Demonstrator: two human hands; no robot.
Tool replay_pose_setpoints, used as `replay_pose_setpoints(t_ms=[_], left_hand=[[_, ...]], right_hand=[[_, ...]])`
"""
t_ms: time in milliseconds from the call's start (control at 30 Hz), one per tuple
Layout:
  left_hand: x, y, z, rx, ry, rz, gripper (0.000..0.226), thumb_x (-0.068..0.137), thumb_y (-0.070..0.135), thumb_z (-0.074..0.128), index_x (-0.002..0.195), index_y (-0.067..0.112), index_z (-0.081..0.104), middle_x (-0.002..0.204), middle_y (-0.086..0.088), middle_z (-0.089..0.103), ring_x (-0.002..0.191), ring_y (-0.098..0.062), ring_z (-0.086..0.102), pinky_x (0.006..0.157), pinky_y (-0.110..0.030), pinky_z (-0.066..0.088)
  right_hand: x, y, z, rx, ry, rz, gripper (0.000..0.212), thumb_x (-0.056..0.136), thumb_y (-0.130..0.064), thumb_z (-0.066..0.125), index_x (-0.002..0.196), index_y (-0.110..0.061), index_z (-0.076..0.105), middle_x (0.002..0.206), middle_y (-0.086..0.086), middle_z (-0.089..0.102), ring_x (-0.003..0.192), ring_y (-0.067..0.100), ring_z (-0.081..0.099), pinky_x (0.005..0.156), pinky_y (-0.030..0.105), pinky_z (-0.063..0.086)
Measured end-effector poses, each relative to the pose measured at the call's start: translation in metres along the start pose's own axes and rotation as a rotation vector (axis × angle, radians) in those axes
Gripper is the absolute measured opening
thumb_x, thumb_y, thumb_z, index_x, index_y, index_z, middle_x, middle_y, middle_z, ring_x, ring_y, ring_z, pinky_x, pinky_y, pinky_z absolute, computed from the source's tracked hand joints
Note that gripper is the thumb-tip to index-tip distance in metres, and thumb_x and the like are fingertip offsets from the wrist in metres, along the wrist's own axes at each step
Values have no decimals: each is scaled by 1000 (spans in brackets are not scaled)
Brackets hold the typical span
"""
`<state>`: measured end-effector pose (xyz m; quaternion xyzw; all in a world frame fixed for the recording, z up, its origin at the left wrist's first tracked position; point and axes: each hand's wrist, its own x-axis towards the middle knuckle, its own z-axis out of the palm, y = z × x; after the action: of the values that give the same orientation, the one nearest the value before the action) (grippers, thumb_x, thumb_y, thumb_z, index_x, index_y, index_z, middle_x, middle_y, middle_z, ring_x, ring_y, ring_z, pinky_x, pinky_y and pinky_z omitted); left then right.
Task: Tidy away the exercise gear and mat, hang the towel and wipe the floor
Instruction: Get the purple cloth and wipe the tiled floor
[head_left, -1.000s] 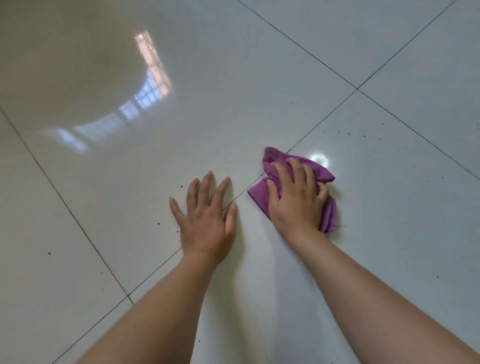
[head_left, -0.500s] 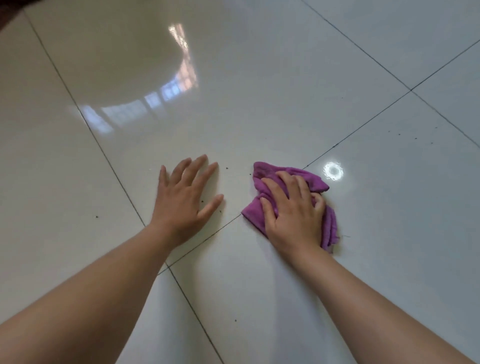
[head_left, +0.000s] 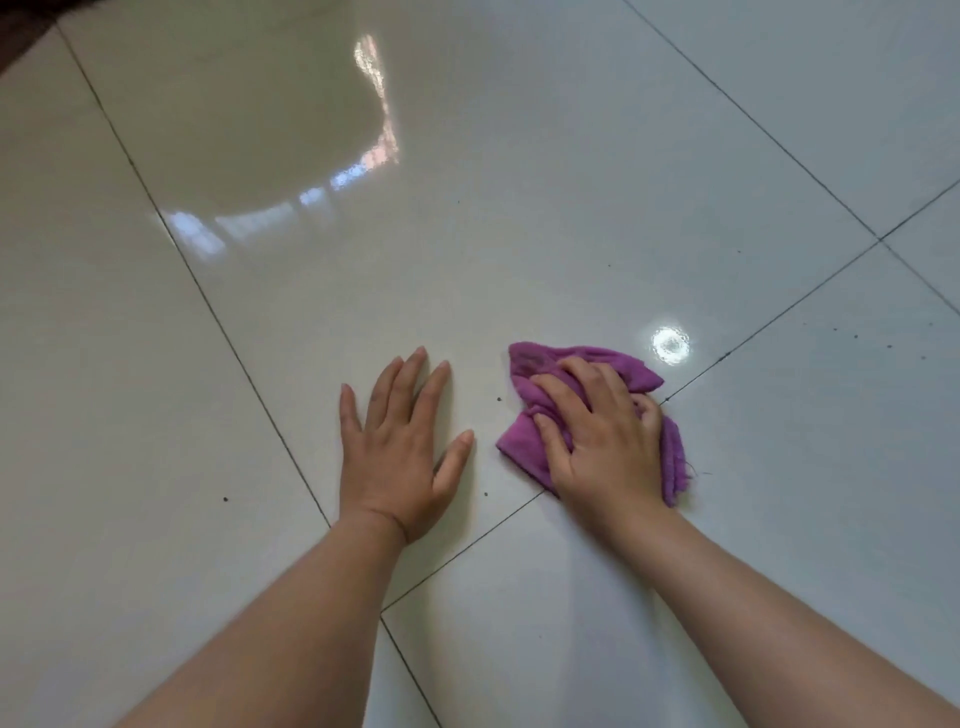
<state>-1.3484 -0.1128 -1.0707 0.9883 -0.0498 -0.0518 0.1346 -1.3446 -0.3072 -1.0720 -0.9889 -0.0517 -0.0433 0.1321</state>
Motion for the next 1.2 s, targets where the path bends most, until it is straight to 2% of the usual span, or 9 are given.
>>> replay_pose_setpoints(t_ms=[133, 233, 333, 500, 567, 733, 900, 1067, 1200], left_hand=[[0, 0, 1, 10, -8, -1, 66, 86, 53, 27, 144, 23, 26, 154, 0, 21, 140, -17, 12, 112, -55, 4], [-1, -2, 2, 21, -8, -2, 65, 86, 53, 28, 144, 23, 25, 154, 0, 21, 140, -18, 12, 112, -55, 3], [-1, -2, 4, 24, -2, 7, 65, 86, 53, 27, 144, 24, 23, 155, 0, 20, 140, -18, 11, 112, -54, 1], [-1, -2, 5, 28, 23, 13, 65, 86, 54, 26, 144, 24, 26, 155, -1, 21, 140, -18, 12, 112, -54, 2], [-1, -1, 4, 39, 22, 6, 67, 86, 55, 22, 145, 25, 23, 156, 1, 17, 142, -18, 10, 112, -53, -1], [-3, 1, 1, 43, 4, -10, 72, 81, 58, 11, 147, 29, 16, 157, 4, 8, 144, -16, 4, 113, -51, -4], [-19, -1, -6, 62, -45, 19, 76, 80, 61, 8, 148, 29, 11, 158, 5, 4, 145, -14, 3, 115, -49, 0], [-61, -55, -30, 129, -34, 171, 76, 82, 73, 19, 146, 33, 21, 156, 5, 16, 143, -18, 16, 115, -53, 5], [-53, -99, -34, 78, 51, -171, 75, 81, 66, 21, 146, 29, 20, 157, 5, 11, 144, -19, 8, 114, -53, 3]], right_hand=[[49, -1, 8, -9, 86, 244, 40, 89, -44, 37, 121, -30, 55, 135, -2, 49, 124, 18, 38, 90, 37, 23], [95, -6, 14, -13, 29, 283, 42, 92, -44, 35, 131, -31, 47, 144, -3, 39, 132, 20, 31, 96, 42, 23], [110, -18, 19, -18, -12, 171, 42, 94, -43, 34, 133, -31, 44, 147, -4, 35, 134, 19, 28, 96, 40, 20], [44, -21, 14, 4, -13, -84, 41, 85, -45, 39, 121, -32, 56, 135, -3, 49, 126, 19, 37, 89, 36, 22], [33, -12, 7, 15, -30, -85, 39, 85, -46, 40, 119, -34, 55, 134, -4, 49, 124, 17, 37, 89, 37, 24], [50, -23, 8, -5, -76, 113, 42, 93, -45, 37, 133, -34, 43, 148, -4, 32, 135, 18, 24, 98, 41, 18], [-14, -43, 13, -29, -34, 10, 45, 86, -46, 34, 124, -32, 53, 137, -2, 47, 126, 19, 35, 88, 37, 21], [-59, -56, 12, -66, -51, -161, 41, 85, -47, 38, 121, -36, 54, 133, -3, 51, 123, 19, 35, 87, 37, 22], [-32, -64, 17, -32, -61, -136, 42, 86, -48, 35, 121, -37, 54, 134, -3, 49, 125, 19, 37, 89, 38, 21]])
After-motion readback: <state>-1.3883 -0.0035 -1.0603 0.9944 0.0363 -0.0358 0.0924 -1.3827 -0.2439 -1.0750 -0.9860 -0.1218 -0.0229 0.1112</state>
